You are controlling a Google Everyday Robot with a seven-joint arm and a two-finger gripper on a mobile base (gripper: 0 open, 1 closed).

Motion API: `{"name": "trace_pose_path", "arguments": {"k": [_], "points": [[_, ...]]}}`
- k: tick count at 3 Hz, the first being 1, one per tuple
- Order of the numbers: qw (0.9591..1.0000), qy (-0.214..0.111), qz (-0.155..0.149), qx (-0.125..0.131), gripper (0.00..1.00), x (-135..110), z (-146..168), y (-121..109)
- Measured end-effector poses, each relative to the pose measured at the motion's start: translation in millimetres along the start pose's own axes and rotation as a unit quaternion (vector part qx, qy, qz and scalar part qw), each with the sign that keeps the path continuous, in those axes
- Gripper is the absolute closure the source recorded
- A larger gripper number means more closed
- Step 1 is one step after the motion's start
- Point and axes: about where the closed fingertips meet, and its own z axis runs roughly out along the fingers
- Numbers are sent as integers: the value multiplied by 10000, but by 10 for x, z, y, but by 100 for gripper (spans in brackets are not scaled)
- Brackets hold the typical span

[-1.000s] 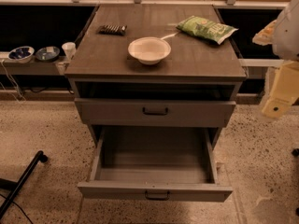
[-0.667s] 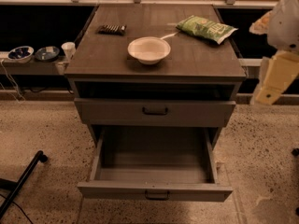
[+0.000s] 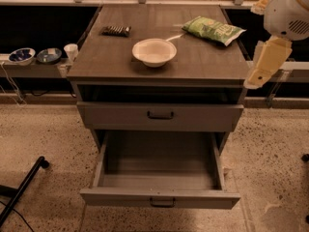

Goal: Place green jalapeno chip bag into middle drawer

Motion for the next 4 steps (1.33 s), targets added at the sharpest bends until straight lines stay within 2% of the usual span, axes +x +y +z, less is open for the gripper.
{"name": "trace_pose_path", "arguments": {"k": [1,2,3,4], "points": [[9998,-7,-178,6,0,-68,97,-90],[9986,172,-387,321,0,-85,487,-364],[9930,306,-425,1058,0,-47,854,-899],[9868,244,-197,1590,0,33,1112,-1476]]}}
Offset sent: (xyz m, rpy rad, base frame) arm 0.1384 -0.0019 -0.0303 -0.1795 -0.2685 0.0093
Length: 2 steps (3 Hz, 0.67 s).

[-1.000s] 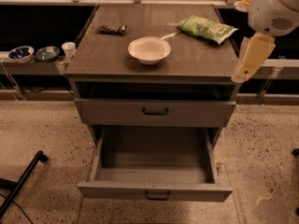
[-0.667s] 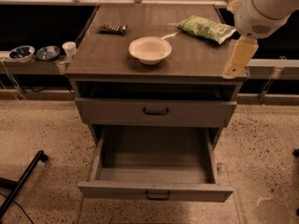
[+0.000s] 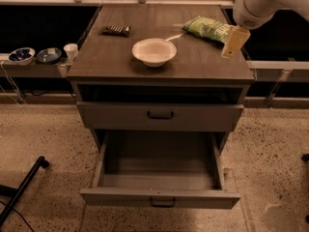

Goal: Place green jalapeno chip bag into middle drawer

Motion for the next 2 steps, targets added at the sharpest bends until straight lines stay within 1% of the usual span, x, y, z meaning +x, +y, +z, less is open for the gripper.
{"name": "trace_pose_path", "arguments": {"k": [1,2], "points": [[10000,0,0,0,0,0,0,0],[9997,-116,-75,194,0,-61,130,-160]]}}
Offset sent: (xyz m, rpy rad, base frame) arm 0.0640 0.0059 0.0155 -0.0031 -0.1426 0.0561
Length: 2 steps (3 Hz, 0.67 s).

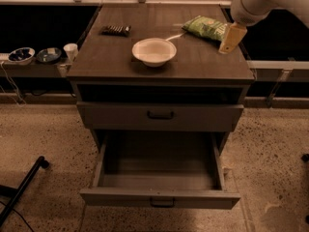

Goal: Place green jalapeno chip bag into middle drawer

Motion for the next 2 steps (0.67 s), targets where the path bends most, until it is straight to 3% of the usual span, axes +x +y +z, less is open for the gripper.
{"name": "trace_pose_path", "arguments": {"k": [1,2], "points": [[9990,-212,-30,394,19,-70,239,-283],[9978,-427,30,508,41,-126,585,-426]]}}
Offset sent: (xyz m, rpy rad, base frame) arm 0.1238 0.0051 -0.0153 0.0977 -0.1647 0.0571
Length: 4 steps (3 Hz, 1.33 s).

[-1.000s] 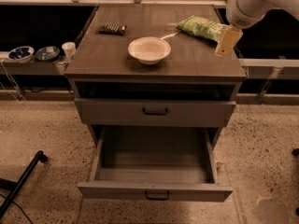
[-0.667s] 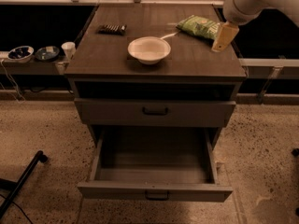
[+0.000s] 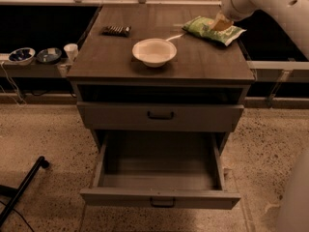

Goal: Place green jalapeno chip bag into middle drawer

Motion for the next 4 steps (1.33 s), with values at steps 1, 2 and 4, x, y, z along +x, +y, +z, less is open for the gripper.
{"name": "trace_pose_path", "arguments": {"k": [1,2,4], "points": [[10000,-61,35,-70,48,9,375,38],[9998,-20,115,-183,48,90,671,116],[9986,72,296,-437,48,308,1067,290]]}}
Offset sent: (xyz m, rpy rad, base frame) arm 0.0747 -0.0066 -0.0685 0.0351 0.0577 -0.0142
